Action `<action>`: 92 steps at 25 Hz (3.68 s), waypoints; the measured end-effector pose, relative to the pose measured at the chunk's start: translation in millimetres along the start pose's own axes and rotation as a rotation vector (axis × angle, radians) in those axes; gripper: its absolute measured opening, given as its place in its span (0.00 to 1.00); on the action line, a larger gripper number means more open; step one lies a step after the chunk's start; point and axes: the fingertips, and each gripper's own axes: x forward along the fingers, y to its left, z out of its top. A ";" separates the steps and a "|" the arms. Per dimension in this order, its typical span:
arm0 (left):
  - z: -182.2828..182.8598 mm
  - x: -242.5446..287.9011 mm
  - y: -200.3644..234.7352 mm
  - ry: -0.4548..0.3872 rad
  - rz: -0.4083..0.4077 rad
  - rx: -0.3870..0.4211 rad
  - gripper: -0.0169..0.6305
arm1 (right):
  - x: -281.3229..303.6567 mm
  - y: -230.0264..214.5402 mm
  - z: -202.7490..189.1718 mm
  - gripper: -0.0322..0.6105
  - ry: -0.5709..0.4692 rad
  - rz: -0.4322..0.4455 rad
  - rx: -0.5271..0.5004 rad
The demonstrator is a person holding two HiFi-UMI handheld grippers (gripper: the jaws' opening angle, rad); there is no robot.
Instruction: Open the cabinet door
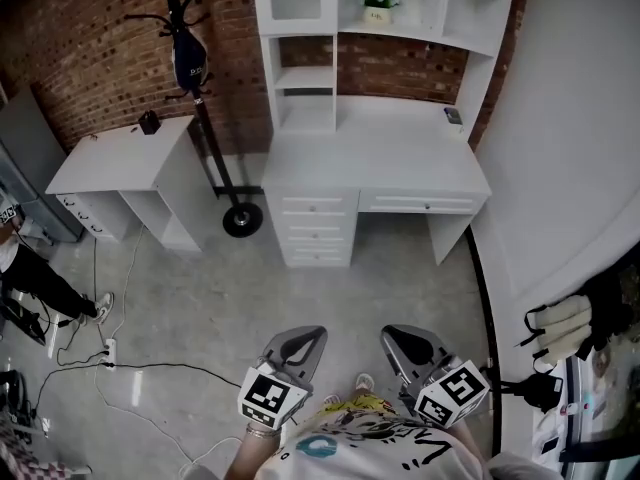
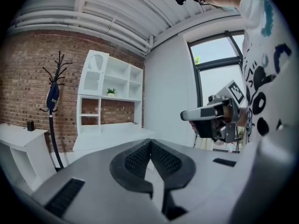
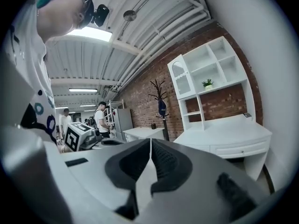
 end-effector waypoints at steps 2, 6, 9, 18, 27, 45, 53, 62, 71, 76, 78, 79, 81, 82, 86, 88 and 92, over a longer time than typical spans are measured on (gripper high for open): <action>-0.9 3.3 8.2 -0.008 0.002 -0.005 0.05 | 4.1 -7.0 1.3 0.10 0.002 -0.010 -0.008; -10.8 15.6 36.4 0.030 0.043 -0.010 0.05 | 24.9 -30.0 -6.9 0.10 0.061 -0.032 -0.056; -9.6 25.5 52.5 0.032 0.061 -0.032 0.05 | 45.3 -39.7 4.7 0.10 0.053 0.010 -0.085; 17.4 99.4 102.0 0.017 0.103 -0.038 0.05 | 102.5 -109.5 39.1 0.10 0.025 0.092 -0.087; 51.4 176.5 148.4 -0.025 0.178 -0.026 0.05 | 135.2 -203.9 62.9 0.10 0.012 0.105 -0.095; 64.2 257.5 190.7 0.008 0.204 -0.035 0.05 | 187.5 -288.0 65.8 0.10 0.036 0.138 -0.024; 83.3 293.6 239.3 -0.009 0.145 -0.013 0.05 | 233.1 -317.0 88.8 0.10 0.007 0.093 -0.030; 99.5 319.0 313.4 -0.018 0.107 0.009 0.05 | 301.0 -338.4 111.5 0.10 -0.016 0.048 -0.007; 100.3 330.0 375.0 -0.029 0.106 0.019 0.05 | 364.9 -345.0 129.0 0.10 -0.052 0.041 -0.011; 104.9 346.2 390.8 -0.048 0.087 0.022 0.05 | 376.1 -357.9 123.6 0.10 -0.030 0.023 -0.009; 108.7 354.8 396.4 -0.047 0.078 0.038 0.05 | 380.7 -367.5 120.8 0.10 -0.010 0.013 -0.001; 110.8 359.9 398.6 -0.048 0.076 0.039 0.05 | 383.1 -372.5 120.8 0.10 -0.002 0.012 0.002; 113.1 371.9 402.2 -0.054 0.077 0.029 0.05 | 388.9 -384.4 123.0 0.10 0.009 0.018 -0.001; 113.3 378.6 403.5 -0.057 0.078 0.021 0.05 | 392.5 -390.9 124.9 0.10 0.013 0.021 -0.004; 115.9 404.1 410.6 -0.055 0.080 0.001 0.05 | 411.6 -414.8 133.8 0.10 0.006 0.045 -0.004; 119.6 416.1 418.6 -0.050 0.089 -0.001 0.05 | 422.4 -423.1 142.1 0.10 0.003 0.070 -0.007; 132.4 441.7 432.5 -0.060 0.120 -0.002 0.05 | 434.5 -446.9 158.4 0.10 -0.006 0.108 -0.024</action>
